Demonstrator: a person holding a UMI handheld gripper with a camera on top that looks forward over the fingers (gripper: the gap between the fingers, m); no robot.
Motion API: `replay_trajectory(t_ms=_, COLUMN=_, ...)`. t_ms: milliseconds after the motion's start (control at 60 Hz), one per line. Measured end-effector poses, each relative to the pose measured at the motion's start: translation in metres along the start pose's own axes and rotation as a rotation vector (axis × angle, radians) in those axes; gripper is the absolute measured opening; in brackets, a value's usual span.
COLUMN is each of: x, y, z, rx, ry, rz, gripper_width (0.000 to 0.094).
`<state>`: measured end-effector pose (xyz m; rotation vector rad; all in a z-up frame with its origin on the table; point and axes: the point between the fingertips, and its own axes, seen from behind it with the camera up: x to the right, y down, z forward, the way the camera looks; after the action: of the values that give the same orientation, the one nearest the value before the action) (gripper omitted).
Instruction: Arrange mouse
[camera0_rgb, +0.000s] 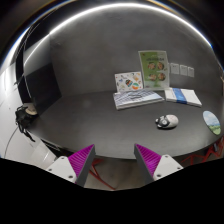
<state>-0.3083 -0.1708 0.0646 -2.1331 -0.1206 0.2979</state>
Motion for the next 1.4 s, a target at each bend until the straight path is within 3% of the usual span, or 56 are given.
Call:
replay_trajectory(t_ms=133, x=0.037, y=-0.003, z=0.000, rx=0.018, ry=0.035, rz=-0.032, gripper_width=0.0812)
replay_trajectory(t_ms=283, x=0.134, y=0.003, z=-0.003, rx=0.032, ry=0.062, rz=-0.080, gripper_width=0.0815)
replay_trajectory(t_ms=500, x=0.238, y=0.011, z=0.028, rx=-0.011, ry=0.119, rz=-0.173, gripper_width=0.0817)
replay_trajectory(t_ms=750, x=0.261, y=-0.001, z=0.072, rx=-0.034, ry=0.052, rz=-0.144, gripper_width=0.0818)
replay_trajectory(t_ms=1050, x=0.273, y=-0.037, z=0.121, rx=-0.088, ry=0.041, rz=-0.165, gripper_width=0.0823)
replay_trajectory(t_ms=1250, x=0.282, y=-0.067, z=0.166, rx=-0.111, ry=0.087, rz=-0.127, gripper_width=0.0820)
replay_trajectory(t_ms=1283, x=0.284, y=-0.072, z=0.172, rx=-0.112, ry=0.092, rz=-0.116, gripper_width=0.0803)
replay_trajectory(t_ms=1367, x=0.287, y=-0.075, z=0.179, rx=-0.112, ry=0.117, rz=-0.102, gripper_width=0.0557)
replay_trajectory(t_ms=1400, x=0.287, y=-0.076, z=0.179, rx=-0.103, ry=0.134, rz=-0.086, gripper_width=0.0551)
